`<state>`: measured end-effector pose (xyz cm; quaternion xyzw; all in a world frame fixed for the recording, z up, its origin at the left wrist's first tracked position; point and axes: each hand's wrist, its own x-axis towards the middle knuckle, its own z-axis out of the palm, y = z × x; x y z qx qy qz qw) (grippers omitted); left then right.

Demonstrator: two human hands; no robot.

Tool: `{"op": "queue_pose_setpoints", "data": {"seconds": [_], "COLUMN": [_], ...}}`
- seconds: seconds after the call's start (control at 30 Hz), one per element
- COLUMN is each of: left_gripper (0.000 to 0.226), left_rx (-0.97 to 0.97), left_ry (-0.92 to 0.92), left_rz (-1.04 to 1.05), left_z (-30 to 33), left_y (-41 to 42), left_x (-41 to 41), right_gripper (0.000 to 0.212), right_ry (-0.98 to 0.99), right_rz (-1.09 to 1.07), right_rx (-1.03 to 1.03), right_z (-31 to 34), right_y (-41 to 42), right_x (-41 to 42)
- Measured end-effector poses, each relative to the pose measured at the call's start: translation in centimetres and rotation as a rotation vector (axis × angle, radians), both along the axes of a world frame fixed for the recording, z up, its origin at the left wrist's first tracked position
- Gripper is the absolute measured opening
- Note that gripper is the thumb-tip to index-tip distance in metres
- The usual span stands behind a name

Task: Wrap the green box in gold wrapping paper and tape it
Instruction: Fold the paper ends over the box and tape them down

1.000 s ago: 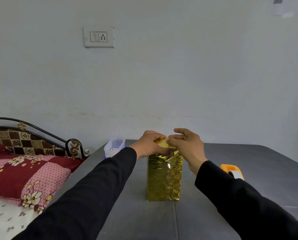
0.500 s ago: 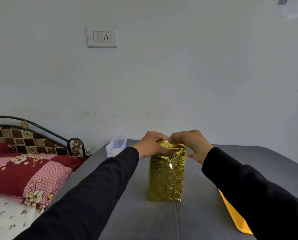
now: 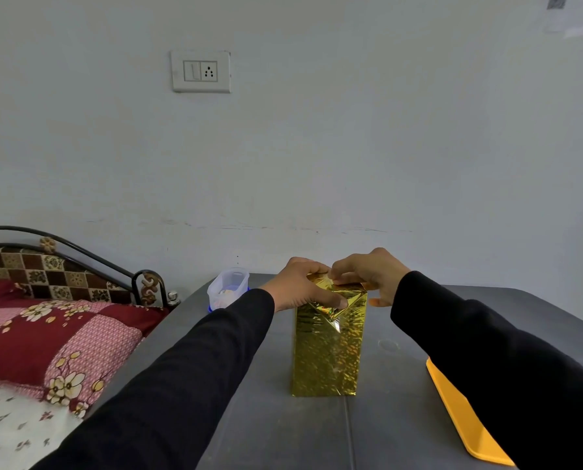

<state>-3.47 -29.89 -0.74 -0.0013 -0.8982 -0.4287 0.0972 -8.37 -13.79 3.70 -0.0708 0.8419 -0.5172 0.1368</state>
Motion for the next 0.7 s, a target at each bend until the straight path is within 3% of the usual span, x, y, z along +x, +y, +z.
{"op": "queue_pose_setpoints", "data": {"seconds": [0.13,0.27,0.3,0.4,0.53,0.7], "left_gripper": [0.069,0.059,0.056,0.05,0.05,0.05], "left_rx": [-0.005,0.051,0.057,0.06,0.061,0.052], "left_ry": [0.015,0.035,0.034,0.03,0.018,0.014], "left_rz": [0.0,-0.026,-0.022,-0.029,-0.036,-0.033], "left_z": [0.0,-0.1,-0.3,-0.3,-0.1,-0.2], "left_y": [-0.1,-0.2,-0.3,-0.2,0.0,-0.1], "left_x": [-0.2,-0.4,-0.6,-0.5,-0.3,-0.4], "right_gripper": [0.054,0.02,0.019,0.022,0.021,0.035], "right_ry": [0.019,0.144,0.182,0.254,0.231,0.189], "right_rz": [0.02,0.048,0.067,0.095,0.077,0.094], "right_rx": [0.062,0.166,0.204,0.304,0.294,0.311], "right_z": [0.2,1.0,1.1,1.3,1.2,1.5], "right_y": [-0.5,-0.8,-0.8,-1.1,-1.5,-1.9], "right_x": [-0.1,0.5,0.6,0.8,0.1,-0.4]}}
